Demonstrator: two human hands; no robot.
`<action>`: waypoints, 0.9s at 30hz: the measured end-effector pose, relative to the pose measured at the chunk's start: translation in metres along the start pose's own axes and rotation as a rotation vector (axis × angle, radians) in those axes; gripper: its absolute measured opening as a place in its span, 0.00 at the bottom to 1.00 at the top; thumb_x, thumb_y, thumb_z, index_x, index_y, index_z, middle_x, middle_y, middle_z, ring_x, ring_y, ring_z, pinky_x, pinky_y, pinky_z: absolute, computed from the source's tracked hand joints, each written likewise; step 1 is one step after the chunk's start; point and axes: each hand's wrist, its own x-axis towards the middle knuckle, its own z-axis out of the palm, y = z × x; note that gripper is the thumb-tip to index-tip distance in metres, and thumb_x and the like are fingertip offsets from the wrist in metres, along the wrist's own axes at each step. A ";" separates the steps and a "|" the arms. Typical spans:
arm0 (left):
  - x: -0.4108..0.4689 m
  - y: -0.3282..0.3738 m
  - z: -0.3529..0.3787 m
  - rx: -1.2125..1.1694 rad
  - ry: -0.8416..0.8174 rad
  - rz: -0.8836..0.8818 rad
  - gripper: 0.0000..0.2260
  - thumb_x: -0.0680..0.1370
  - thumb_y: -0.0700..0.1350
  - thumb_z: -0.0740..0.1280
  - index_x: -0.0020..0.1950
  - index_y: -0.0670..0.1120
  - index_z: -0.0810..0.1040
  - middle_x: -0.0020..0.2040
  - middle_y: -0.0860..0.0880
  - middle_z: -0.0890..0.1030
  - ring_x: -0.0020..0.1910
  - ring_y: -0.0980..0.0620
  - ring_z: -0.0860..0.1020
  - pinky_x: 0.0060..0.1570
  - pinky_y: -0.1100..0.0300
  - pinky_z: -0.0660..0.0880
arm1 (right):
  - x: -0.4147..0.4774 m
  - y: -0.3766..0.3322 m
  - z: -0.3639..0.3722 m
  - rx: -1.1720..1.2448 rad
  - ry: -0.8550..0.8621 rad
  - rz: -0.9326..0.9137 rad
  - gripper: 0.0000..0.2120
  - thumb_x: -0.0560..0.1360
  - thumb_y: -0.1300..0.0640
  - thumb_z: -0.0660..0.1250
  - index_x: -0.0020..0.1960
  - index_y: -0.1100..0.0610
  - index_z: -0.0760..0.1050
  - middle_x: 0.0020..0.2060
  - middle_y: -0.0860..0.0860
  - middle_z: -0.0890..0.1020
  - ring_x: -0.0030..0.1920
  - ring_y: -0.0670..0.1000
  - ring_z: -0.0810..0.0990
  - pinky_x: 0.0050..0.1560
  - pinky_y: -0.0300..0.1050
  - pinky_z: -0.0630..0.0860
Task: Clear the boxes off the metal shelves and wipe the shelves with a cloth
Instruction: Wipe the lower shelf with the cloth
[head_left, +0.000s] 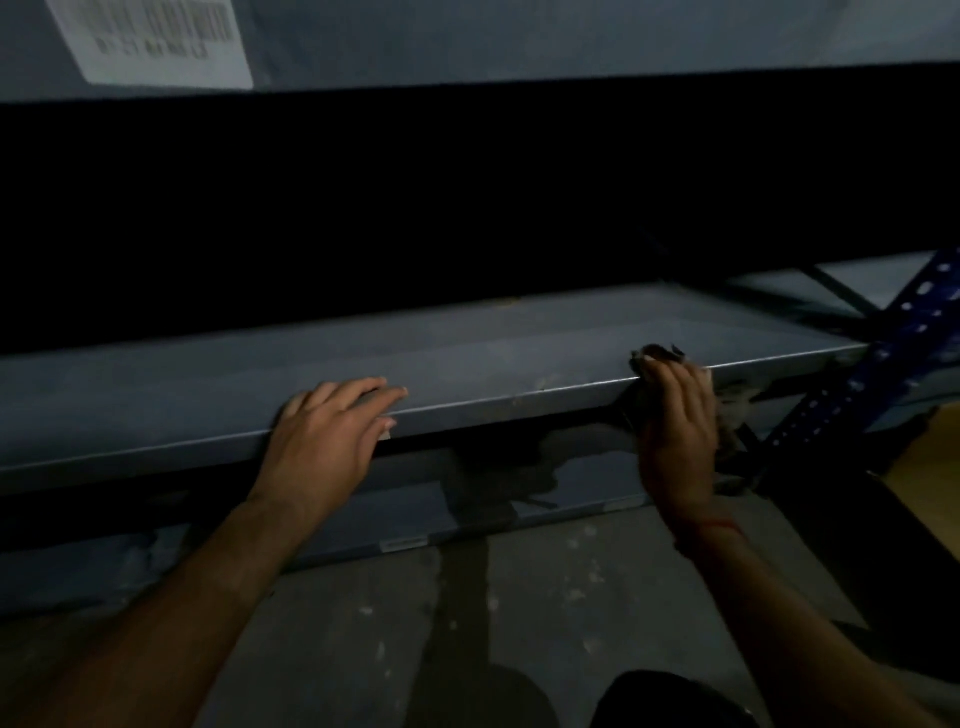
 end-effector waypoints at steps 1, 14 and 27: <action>-0.001 0.001 0.001 0.005 0.001 0.000 0.19 0.79 0.51 0.58 0.65 0.49 0.81 0.62 0.47 0.82 0.55 0.42 0.80 0.54 0.46 0.76 | -0.002 -0.014 0.007 0.040 0.015 0.008 0.22 0.76 0.73 0.63 0.69 0.63 0.73 0.67 0.60 0.75 0.72 0.61 0.68 0.74 0.67 0.60; -0.049 -0.102 -0.030 0.324 -0.067 0.093 0.28 0.80 0.59 0.55 0.70 0.43 0.76 0.63 0.39 0.80 0.57 0.38 0.79 0.55 0.44 0.73 | -0.033 -0.195 0.084 0.139 -0.152 -0.548 0.19 0.82 0.64 0.59 0.73 0.62 0.71 0.67 0.59 0.77 0.68 0.59 0.74 0.76 0.55 0.61; -0.069 -0.165 0.000 0.317 0.317 0.074 0.28 0.76 0.65 0.65 0.66 0.47 0.80 0.55 0.41 0.82 0.56 0.39 0.80 0.47 0.45 0.76 | -0.044 -0.173 0.085 0.154 0.113 -0.054 0.16 0.80 0.62 0.60 0.67 0.62 0.76 0.66 0.57 0.78 0.72 0.58 0.70 0.73 0.67 0.61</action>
